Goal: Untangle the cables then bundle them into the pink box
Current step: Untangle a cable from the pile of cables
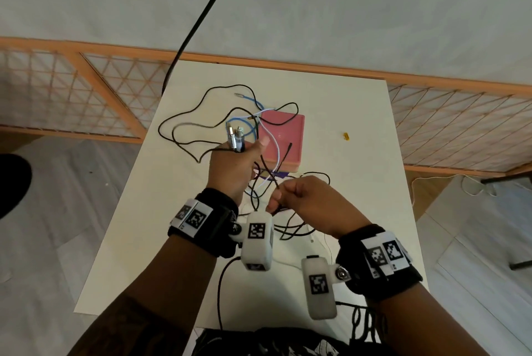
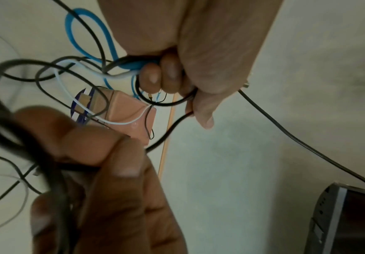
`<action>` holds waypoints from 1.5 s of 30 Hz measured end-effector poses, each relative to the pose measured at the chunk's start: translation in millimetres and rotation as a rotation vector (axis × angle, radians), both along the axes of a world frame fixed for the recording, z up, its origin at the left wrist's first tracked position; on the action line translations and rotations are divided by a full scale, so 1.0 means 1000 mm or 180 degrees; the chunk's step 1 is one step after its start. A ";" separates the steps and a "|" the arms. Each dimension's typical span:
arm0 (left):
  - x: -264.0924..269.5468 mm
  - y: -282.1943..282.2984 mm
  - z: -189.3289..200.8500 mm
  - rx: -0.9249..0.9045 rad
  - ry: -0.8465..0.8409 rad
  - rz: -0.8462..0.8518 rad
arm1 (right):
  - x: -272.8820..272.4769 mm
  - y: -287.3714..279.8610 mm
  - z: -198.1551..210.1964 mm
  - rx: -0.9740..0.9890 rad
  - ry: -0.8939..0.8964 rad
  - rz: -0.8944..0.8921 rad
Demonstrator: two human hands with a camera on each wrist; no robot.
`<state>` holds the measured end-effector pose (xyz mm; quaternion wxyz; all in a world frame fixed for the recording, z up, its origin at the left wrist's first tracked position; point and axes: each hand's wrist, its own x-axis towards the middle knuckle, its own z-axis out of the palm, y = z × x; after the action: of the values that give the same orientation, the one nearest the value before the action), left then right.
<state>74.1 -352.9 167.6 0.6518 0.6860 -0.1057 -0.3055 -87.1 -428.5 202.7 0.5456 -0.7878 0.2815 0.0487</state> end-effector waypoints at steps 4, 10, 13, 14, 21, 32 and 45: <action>0.002 -0.003 0.000 -0.0080 0.0313 0.0447 | -0.007 -0.004 0.004 -0.0126 0.0522 0.0474; -0.006 0.004 -0.005 0.0131 0.0425 -0.0606 | -0.006 -0.010 0.001 -0.0147 0.0128 -0.0037; -0.017 0.012 -0.003 0.0204 -0.0059 -0.1480 | -0.002 -0.008 -0.002 0.0006 -0.0178 -0.0483; -0.019 0.011 0.001 0.0209 -0.0168 -0.1419 | 0.000 -0.005 -0.001 -0.0012 -0.0214 -0.0504; 0.010 -0.004 0.013 0.0001 0.0297 -0.0381 | -0.003 0.006 -0.008 0.0489 -0.0260 -0.0329; -0.008 -0.002 0.013 0.0041 0.0230 -0.0555 | 0.001 -0.014 0.000 0.0355 -0.0201 -0.0079; 0.009 0.003 0.017 0.0230 0.0394 -0.0821 | 0.006 0.003 -0.001 0.0383 -0.0790 -0.0838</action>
<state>82.6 -349.9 185.0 0.5873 0.6697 -0.1415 -0.4320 -81.6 -425.9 201.2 0.6239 -0.7101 0.3092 -0.1038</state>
